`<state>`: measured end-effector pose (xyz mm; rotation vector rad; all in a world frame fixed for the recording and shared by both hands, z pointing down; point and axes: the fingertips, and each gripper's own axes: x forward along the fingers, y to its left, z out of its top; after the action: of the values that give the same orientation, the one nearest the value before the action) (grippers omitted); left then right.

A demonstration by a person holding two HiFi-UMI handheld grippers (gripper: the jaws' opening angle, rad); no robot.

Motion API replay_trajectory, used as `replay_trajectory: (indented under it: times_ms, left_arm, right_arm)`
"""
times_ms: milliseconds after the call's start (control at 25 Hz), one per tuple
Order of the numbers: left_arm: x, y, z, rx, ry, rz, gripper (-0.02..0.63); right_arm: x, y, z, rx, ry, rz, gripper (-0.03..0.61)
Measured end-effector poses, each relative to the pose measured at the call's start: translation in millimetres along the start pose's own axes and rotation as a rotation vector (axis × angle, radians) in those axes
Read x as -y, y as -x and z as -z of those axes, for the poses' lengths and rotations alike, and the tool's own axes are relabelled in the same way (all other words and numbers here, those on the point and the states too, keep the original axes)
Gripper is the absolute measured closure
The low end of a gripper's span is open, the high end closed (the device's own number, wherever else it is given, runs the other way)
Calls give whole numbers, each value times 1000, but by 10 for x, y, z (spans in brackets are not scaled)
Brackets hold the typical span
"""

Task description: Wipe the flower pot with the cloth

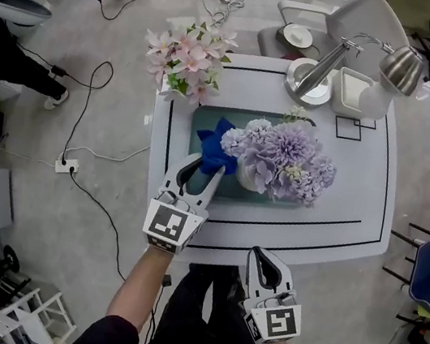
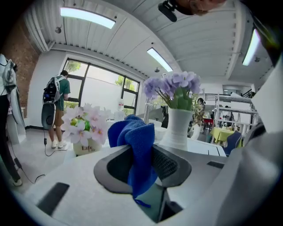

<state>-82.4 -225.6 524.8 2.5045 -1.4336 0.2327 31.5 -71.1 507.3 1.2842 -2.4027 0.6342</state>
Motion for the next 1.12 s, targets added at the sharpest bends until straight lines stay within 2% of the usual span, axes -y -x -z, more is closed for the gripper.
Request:
replay_trajectory:
  times_ms: [120,280,560,920,1000,1120]
  left_arm:
    - [8,-184,-239,48,-20,42,488]
    - [78,-366,-432,57,-20,83,488]
    - [132,-637,-96,-5,-75,142,488]
    - [-6,-622,260,-125,-60,87,488]
    - [-47,-508,210,-114,-58,56,488]
    - [-41,-195,29,-45,-21,6,488]
  right_arm:
    - [7,17,9,-2,-2,6,569]
    - [55,45,37,-8,-11,23,569]
    - [171,73,67,-11,-22,44,569]
    - [134,57,87,-14,-29,29,569]
    - [94,60,79,-9,-31,20,569]
    - [49,85,77,0,-38,12,569]
